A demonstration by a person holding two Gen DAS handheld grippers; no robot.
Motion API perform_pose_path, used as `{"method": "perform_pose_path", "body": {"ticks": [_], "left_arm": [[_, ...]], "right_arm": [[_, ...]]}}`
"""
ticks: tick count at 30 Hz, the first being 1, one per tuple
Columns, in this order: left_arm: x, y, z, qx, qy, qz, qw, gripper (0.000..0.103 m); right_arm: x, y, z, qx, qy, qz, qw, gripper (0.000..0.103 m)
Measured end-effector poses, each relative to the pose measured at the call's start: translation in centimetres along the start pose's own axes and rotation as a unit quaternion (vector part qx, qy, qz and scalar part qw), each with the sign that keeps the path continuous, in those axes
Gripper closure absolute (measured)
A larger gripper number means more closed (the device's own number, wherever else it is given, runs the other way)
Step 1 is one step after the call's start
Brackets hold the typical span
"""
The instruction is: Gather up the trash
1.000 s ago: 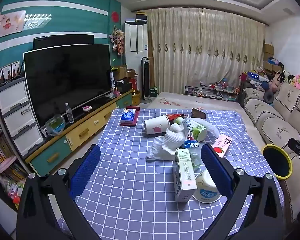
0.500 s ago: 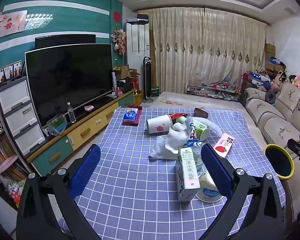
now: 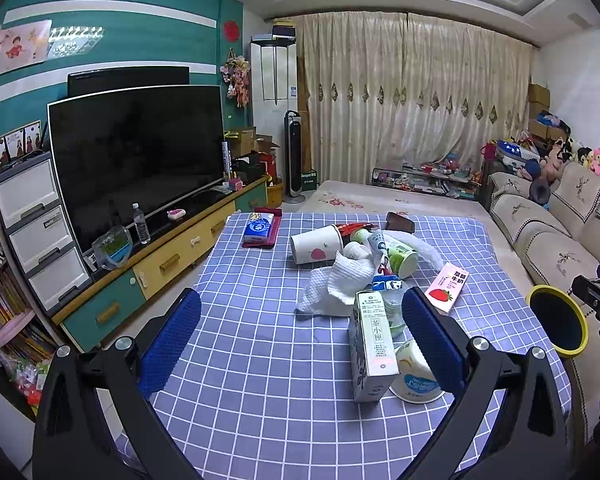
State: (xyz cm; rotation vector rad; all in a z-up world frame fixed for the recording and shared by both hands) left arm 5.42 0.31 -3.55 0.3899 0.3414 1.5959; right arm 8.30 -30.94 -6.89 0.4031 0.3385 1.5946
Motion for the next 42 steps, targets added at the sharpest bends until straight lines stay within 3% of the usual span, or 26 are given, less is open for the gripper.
{"method": "perform_pose_path", "body": {"ticks": [42], "left_arm": [[-0.41,-0.70,0.00,0.006,-0.003,-0.002,1.0000,0.004]], "right_arm": [[-0.94,-0.26,-0.28,0.006,-0.007,-0.002,1.000,0.006]]}}
Point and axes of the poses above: each gripper's, at about its wrist camera, not at the fingertips, and y roughly against the way its jaws point, x to its left, z to its top, the point moved 6 cm from there along -y, roughly the way its jaws point, and after that the axes turned 3 degrees about z, right-handed, at the moved point
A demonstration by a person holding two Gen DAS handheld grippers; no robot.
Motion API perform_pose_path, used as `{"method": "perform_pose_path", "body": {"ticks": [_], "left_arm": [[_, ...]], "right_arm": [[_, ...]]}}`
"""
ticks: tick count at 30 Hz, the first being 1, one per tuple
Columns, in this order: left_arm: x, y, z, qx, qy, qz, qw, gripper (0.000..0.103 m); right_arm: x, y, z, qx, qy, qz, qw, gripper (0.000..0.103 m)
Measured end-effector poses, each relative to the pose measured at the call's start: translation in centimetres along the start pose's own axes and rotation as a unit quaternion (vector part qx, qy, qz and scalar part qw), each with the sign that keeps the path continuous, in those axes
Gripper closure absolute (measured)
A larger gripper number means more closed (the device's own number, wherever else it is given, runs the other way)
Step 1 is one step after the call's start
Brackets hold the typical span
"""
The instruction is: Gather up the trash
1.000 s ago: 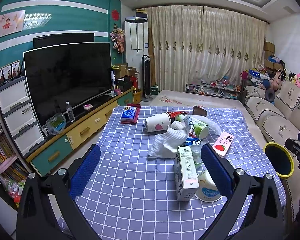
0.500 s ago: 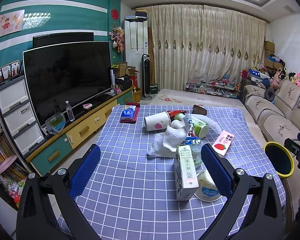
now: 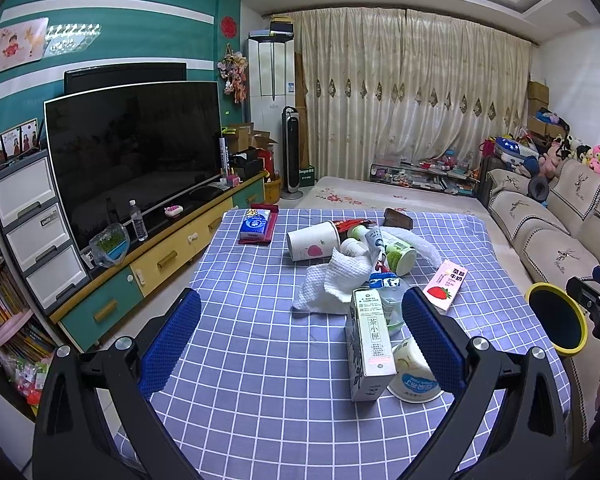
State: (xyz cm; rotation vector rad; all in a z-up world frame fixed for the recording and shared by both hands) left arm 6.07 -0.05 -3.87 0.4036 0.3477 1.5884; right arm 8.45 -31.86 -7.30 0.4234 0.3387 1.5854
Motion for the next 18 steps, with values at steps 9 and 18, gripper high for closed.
{"method": "perform_pose_path", "body": {"ticks": [9,18], "left_arm": [[-0.08,-0.17,-0.11,0.001,0.000,-0.001,1.0000,0.004],[-0.09,-0.19,-0.11,0.001,0.000,0.000,1.0000,0.004]], "right_arm": [[-0.09,-0.10,-0.24,0.002,0.000,0.000,1.000,0.006],[-0.15,-0.32,-0.47,0.004,-0.001,-0.002,1.000,0.006]]}}
Point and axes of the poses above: each gripper's, at about its wrist camera, not at the fingertips, and y roughly against the way its jaws point, x to its left, z to its top, the point moved 6 cm from there along -y, roughly the way its jaws point, and after that the axes turned 3 degrees about z, right-handed, at the moved point
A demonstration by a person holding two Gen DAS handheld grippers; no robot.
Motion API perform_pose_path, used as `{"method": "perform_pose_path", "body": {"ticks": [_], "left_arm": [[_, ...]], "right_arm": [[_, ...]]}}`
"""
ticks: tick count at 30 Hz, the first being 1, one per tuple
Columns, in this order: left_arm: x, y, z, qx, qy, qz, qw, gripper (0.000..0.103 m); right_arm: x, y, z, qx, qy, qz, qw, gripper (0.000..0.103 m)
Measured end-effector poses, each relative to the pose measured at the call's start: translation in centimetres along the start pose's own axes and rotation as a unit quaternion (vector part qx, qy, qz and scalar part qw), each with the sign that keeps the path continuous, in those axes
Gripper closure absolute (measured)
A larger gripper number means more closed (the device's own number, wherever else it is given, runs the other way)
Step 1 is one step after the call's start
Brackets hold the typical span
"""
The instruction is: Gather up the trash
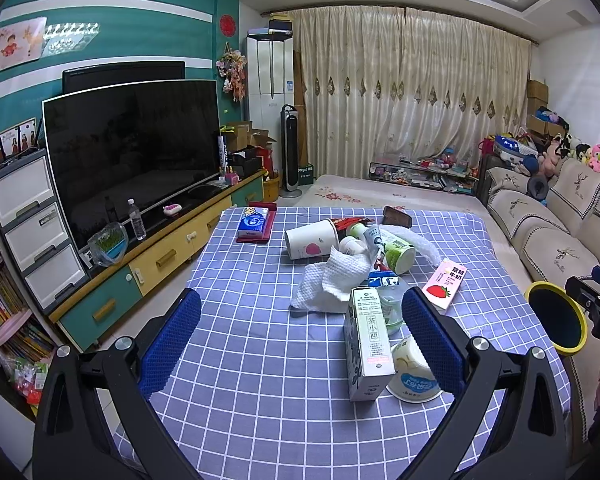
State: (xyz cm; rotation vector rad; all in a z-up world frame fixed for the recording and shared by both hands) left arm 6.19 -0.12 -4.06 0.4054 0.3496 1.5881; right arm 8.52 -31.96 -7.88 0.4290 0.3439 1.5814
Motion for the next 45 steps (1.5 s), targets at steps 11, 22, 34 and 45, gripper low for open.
{"method": "perform_pose_path", "body": {"ticks": [11,22,34,45], "left_arm": [[-0.4,-1.1,-0.9,0.009,0.005,0.002,0.9999,0.004],[0.9,-3.7,-1.3,0.035,0.012,0.009,0.9993,0.004],[2.0,-8.2,-1.4,0.062,0.018,0.014,0.9978,0.004],[0.5,-10.4,-1.2,0.067,0.008,0.004,0.9977,0.004]], "right_arm": [[0.3,-1.1,-0.1,0.012,-0.004,0.006,1.000,0.006],[4.5,-11.0,-0.7,0.066,0.029,0.024,0.997,0.006],[5.8,-19.6,-2.1,0.155,0.032,0.028,0.987,0.006],[-0.5,-18.5,-2.7,0.162,0.030,-0.047,0.985,0.006]]}}
Point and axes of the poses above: each gripper's, at about its wrist camera, not at the fingertips, and y roughly against the way its jaws point, x to its left, z to its top, the point moved 6 cm from there along -y, roughly the way its jaws point, and after that the axes turned 3 degrees about z, right-handed, at the moved point
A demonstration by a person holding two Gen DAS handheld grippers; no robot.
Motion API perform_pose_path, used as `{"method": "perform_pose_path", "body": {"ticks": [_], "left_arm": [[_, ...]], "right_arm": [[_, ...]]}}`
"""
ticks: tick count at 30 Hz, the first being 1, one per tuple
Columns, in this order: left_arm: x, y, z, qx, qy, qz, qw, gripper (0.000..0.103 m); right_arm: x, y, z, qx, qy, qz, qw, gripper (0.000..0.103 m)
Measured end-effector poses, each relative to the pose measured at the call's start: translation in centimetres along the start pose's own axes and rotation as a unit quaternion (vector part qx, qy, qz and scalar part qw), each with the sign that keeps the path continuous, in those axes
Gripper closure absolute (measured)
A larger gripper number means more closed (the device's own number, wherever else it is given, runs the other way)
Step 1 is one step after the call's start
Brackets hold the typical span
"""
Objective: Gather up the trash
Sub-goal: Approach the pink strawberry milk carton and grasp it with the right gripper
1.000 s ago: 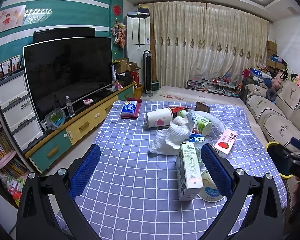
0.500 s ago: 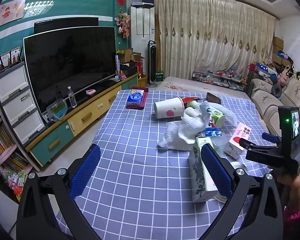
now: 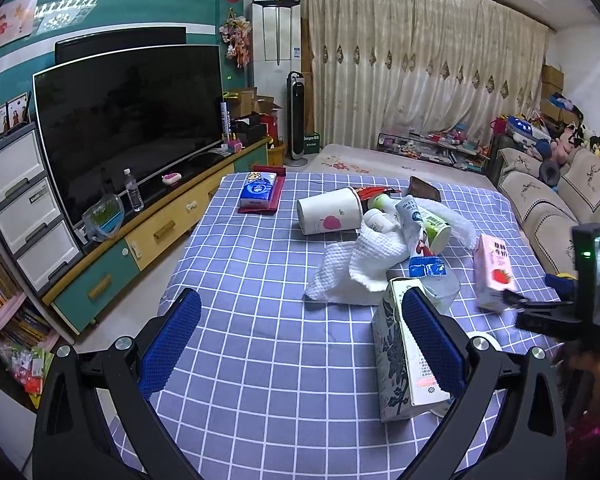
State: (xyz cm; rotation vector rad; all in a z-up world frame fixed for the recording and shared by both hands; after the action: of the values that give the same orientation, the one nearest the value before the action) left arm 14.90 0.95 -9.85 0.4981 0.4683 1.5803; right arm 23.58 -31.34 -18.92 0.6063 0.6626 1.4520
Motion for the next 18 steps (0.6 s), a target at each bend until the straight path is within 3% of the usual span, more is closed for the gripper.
{"method": "perform_pose_path", "body": {"ticks": [3,7,11,15,18], "left_arm": [[-0.4,-0.4,0.0,0.000,0.002,-0.003,1.0000,0.004],[-1.1,-0.2,-0.2,0.000,0.002,-0.011,0.9999,0.004],[-1.8,0.3,-0.1,-0.007,-0.010,-0.014,0.9998,0.004],[-1.6,0.7,0.0,-0.011,-0.010,-0.013,0.9998,0.004],[-1.3,0.7,0.0,-0.010,-0.001,-0.018,0.9998,0.004]], "right_arm": [[-3.4,1.1,-0.2,-0.016,-0.032,-0.033,0.999,0.006],[-2.3,2.0,0.1,-0.043,-0.044,0.048,0.997,0.006],[-0.2,0.2,0.3,-0.028,0.008,0.037,0.999,0.006],[-0.8,-2.1,0.3,-0.003,-0.003,0.039,0.999,0.006],[-1.4,-2.5,0.1,0.003,-0.018,0.038,0.999,0.027]]}}
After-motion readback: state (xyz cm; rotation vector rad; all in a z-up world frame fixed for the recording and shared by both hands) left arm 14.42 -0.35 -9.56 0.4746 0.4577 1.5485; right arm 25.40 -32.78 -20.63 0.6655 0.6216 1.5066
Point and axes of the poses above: each gripper's, at about its wrist camera, not at the fingertips, and y roughly against the way its jaws point, x to its left, z to its top, the point moved 6 cm from there along -y, roughly the way its jaws point, and after that the axes turned 3 degrees about z, right-handed, at the moved point
